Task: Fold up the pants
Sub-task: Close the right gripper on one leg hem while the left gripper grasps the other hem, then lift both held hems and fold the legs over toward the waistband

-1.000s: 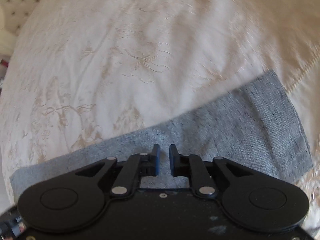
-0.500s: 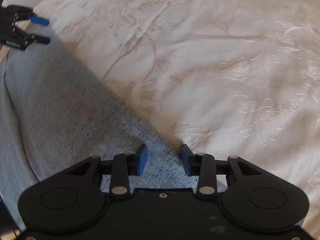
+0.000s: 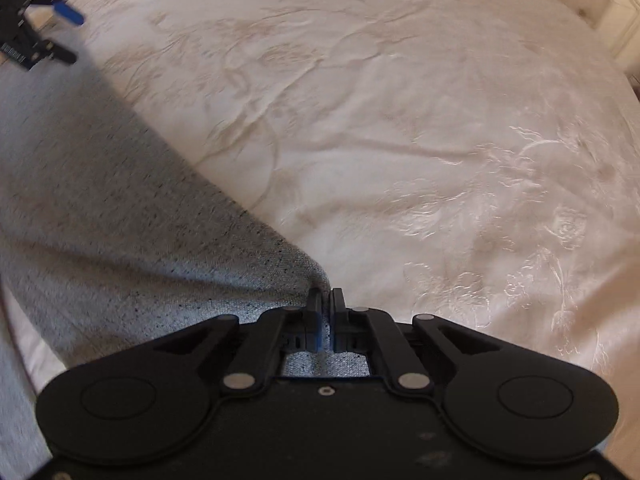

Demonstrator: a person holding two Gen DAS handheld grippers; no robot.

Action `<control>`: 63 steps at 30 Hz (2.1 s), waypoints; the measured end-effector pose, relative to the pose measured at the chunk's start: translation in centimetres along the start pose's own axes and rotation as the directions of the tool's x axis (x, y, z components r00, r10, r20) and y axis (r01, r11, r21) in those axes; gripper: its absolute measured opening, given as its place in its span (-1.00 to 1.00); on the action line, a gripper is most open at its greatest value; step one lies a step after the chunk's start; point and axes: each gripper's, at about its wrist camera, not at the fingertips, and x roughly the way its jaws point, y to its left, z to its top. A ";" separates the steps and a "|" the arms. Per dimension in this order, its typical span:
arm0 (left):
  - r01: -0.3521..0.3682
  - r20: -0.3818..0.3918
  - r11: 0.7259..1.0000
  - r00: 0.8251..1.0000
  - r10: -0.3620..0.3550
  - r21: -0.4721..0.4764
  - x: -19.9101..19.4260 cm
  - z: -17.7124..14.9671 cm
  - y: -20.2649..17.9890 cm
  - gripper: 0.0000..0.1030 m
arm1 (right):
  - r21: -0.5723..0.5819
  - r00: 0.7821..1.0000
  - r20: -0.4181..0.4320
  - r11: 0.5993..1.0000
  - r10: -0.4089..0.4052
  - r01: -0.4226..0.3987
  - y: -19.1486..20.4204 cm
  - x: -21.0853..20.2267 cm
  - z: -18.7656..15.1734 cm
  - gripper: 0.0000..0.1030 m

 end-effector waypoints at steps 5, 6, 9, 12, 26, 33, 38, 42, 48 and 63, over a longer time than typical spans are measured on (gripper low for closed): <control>0.091 -0.122 0.993 0.989 -0.080 0.082 2.9 -0.5 0.7 0.33 | -0.056 0.999 -0.040 0.998 -0.018 0.016 1.3 1.3 0.0 -0.93; 0.114 -0.145 0.989 0.984 -0.100 0.093 3.4 -0.6 0.7 0.34 | -0.034 0.999 -0.038 0.999 -0.011 0.010 1.0 1.2 -0.2 -0.93; 0.137 -0.168 0.985 0.979 -0.117 0.110 4.5 -0.6 0.5 0.39 | 0.043 0.999 -0.038 0.999 0.011 -0.009 0.1 1.4 -0.4 -0.92; 0.163 -0.171 0.985 0.974 -0.150 0.064 5.2 -0.5 0.8 0.21 | 0.066 0.999 -0.042 0.998 0.010 -0.007 0.1 1.1 -0.5 -0.92; -0.124 -0.048 0.976 0.992 0.117 -0.181 4.0 0.3 1.3 -0.84 | 0.119 0.997 0.050 0.992 -0.055 0.048 0.2 0.3 1.6 -0.92; -0.138 -0.057 0.989 0.989 0.134 -0.063 4.6 -0.4 0.0 -0.83 | 0.096 0.999 0.038 0.995 -0.003 0.000 -0.4 -0.1 1.3 -0.53; -0.108 -0.090 0.990 0.991 0.100 -0.085 6.5 -0.3 0.4 -0.84 | 0.054 1.000 -0.007 0.998 -0.017 0.017 -5.2 -2.9 -1.7 -0.43; -0.116 -0.110 0.990 0.988 0.108 -0.075 7.6 0.1 0.4 -0.87 | 0.039 0.994 -0.110 0.999 -0.003 0.007 -8.4 -2.2 -3.5 -0.42; -0.127 -0.129 0.992 0.984 0.122 -0.028 8.3 0.7 0.0 -0.88 | -0.096 0.978 -0.207 0.995 0.003 -0.023 -7.8 1.4 -3.5 -0.41; -0.273 0.136 0.946 0.945 0.298 -0.172 -4.6 0.1 1.7 -0.89 | -0.122 0.985 -0.056 0.980 -0.166 0.158 -6.2 -5.6 -2.8 -0.94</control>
